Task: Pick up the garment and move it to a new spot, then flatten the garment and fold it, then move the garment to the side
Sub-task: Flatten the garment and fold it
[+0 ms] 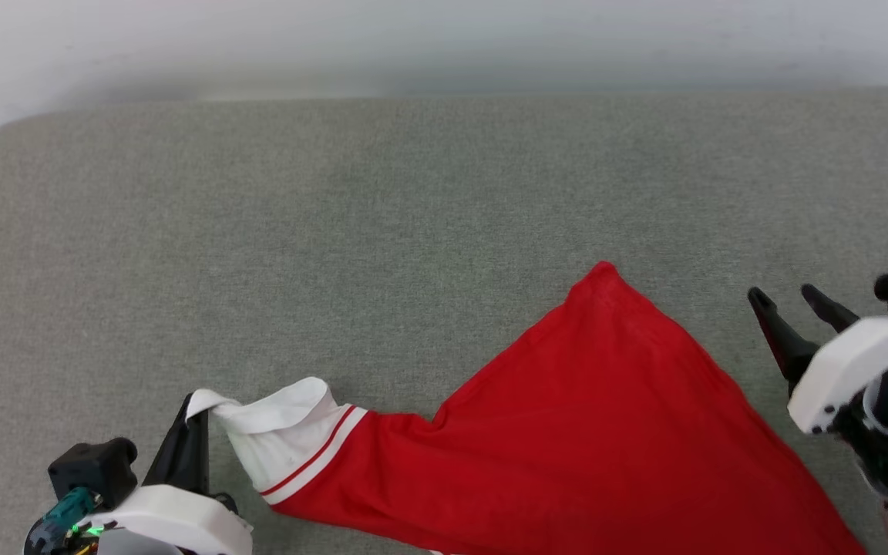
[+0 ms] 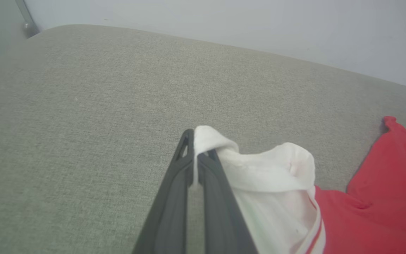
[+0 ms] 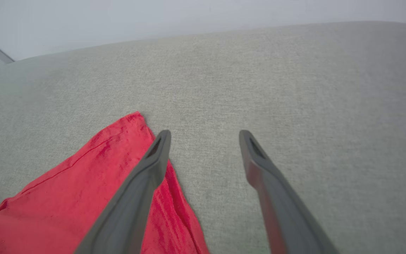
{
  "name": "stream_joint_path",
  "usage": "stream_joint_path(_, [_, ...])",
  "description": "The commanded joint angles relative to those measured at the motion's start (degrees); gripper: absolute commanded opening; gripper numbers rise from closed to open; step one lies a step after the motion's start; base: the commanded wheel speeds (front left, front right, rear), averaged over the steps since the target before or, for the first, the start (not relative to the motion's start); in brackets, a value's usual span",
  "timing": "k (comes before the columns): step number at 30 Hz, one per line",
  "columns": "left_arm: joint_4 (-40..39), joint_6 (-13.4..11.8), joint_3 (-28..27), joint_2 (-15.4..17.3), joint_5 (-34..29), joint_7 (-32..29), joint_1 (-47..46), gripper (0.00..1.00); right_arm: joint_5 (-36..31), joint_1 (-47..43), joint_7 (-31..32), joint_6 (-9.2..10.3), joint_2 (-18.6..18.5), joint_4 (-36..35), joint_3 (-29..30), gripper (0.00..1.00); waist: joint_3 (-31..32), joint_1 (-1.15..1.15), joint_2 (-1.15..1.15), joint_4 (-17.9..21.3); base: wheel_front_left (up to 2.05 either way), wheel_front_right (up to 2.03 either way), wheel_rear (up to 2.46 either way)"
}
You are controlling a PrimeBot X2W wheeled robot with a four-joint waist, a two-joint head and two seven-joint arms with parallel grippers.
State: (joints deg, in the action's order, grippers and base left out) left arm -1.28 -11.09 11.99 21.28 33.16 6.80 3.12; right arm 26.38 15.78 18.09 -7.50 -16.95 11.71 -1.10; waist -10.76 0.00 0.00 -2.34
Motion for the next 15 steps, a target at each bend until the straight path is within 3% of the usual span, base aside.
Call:
stream_joint_path(1, [-0.2,0.0,0.0,-0.1,-0.4,0.3,-0.8,0.00,0.9,1.6,0.6,0.02,-0.3,0.2,-0.6,1.00,-2.0,0.00,0.00,-1.7,0.00,0.00,0.00])
stream_joint_path(6, [-1.7,0.4,1.9,-1.1,-1.8,0.9,-4.3,0.00,5.2,13.1,17.9,0.02,-6.1,3.2,-9.5,1.00,-6.0,0.00,0.00,-4.4,0.00,0.00,0.00])
stream_joint_path(10, [-2.3,0.8,3.1,-2.0,-2.5,1.7,-6.9,0.00,6.8,19.8,29.3,0.02,-8.2,3.4,-15.2,1.00,-9.1,0.00,0.00,-6.3,0.00,0.00,0.00])
stream_joint_path(15, [-1.3,1.6,4.2,-3.3,-2.7,2.7,-9.5,0.00,8.4,25.1,35.5,0.02,-9.0,4.6,-21.8,1.00,-12.2,0.00,0.00,-8.0,0.00,0.00,0.00])
